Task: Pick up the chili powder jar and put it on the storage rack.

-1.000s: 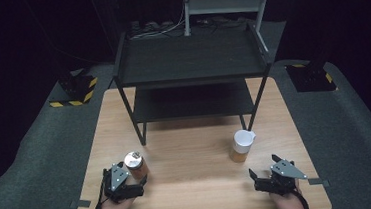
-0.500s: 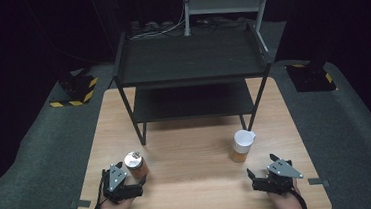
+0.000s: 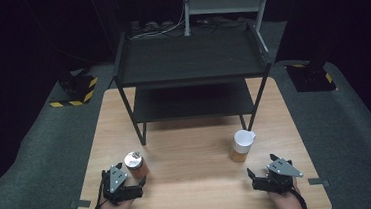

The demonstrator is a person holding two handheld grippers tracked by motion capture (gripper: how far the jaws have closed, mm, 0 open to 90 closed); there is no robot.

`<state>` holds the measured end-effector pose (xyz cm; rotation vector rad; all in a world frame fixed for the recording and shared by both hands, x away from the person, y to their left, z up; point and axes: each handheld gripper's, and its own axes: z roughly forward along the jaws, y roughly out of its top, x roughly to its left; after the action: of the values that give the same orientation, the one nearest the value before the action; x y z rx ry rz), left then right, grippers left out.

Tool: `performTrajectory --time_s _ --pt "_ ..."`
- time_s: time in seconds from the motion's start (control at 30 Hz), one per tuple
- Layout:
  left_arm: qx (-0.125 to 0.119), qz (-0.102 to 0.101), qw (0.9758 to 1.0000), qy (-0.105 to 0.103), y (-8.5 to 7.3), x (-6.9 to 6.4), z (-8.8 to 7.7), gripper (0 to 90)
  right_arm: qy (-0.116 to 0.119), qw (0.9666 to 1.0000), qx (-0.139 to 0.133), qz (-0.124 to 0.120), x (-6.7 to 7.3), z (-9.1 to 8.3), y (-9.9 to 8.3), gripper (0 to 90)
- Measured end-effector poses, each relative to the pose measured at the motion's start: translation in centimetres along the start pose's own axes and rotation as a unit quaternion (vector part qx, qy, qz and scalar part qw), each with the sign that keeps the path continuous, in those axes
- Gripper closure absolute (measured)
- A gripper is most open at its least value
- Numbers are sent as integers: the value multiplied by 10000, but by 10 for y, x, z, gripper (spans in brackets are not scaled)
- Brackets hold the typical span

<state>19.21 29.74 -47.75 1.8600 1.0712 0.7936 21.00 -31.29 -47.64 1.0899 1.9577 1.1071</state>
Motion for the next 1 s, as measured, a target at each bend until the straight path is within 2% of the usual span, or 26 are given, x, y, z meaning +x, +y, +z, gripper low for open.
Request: performTrajectory --time_s 0.4,0.57,0.83,1.0 --pt "73 -25 10000 -20 2 2 0 6 -12 10000 41 -2 1 1 1 5" --pt "90 -103 9999 -57 2 5 -2 6 -17 10000 35 -21 1 1 1 5" --pt "-106 -232 9997 -8 1 9 -12 5 -17 10000 53 -15 1 1 2 5" --pt "-207 -220 9995 -31 3 10 -17 5 -12 10000 69 8 0 1 2 5"
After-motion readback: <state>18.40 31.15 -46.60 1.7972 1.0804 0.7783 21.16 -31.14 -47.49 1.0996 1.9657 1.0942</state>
